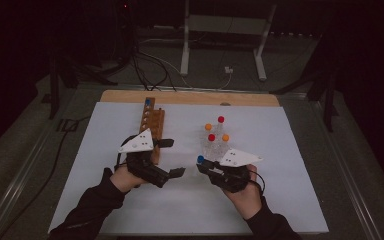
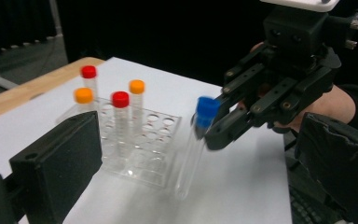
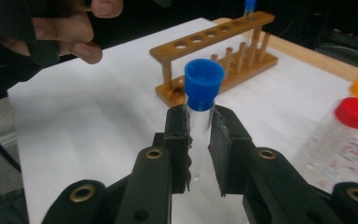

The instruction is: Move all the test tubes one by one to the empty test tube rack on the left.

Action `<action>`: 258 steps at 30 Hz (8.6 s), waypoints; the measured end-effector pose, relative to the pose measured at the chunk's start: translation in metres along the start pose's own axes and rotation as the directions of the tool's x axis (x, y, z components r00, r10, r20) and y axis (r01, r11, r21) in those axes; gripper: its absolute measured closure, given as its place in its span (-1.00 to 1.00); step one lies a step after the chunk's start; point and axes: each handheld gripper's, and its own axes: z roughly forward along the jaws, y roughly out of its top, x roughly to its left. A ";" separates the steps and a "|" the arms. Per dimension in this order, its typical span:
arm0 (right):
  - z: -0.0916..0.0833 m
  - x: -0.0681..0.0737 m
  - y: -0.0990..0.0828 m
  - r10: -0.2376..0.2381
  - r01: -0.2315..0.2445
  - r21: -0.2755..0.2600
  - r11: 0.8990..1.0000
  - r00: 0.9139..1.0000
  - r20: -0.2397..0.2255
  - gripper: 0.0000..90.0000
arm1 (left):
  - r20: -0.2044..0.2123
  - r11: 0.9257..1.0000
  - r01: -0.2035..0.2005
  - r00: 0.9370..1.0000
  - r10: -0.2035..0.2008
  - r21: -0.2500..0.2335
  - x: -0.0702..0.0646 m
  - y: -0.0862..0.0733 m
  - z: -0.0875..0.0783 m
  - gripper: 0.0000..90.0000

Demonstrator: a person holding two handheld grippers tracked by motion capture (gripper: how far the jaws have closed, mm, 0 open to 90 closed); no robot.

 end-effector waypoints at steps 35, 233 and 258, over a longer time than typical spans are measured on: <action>0.009 0.017 -0.002 -0.015 0.017 0.035 0.999 0.998 -0.066 0.71 | 0.054 0.995 -0.061 0.997 0.057 0.074 -0.007 -0.012 0.025 0.57; -0.052 -0.071 0.010 0.141 -0.111 -0.151 0.982 0.969 0.202 -0.72 | -0.355 0.988 0.130 0.922 -0.152 -0.085 0.073 -0.028 -0.064 -0.96; 0.005 -0.097 -0.033 0.171 -0.191 0.045 0.981 0.944 0.282 0.29 | -0.297 0.995 0.079 0.950 -0.094 -0.062 0.035 -0.057 -0.061 -0.96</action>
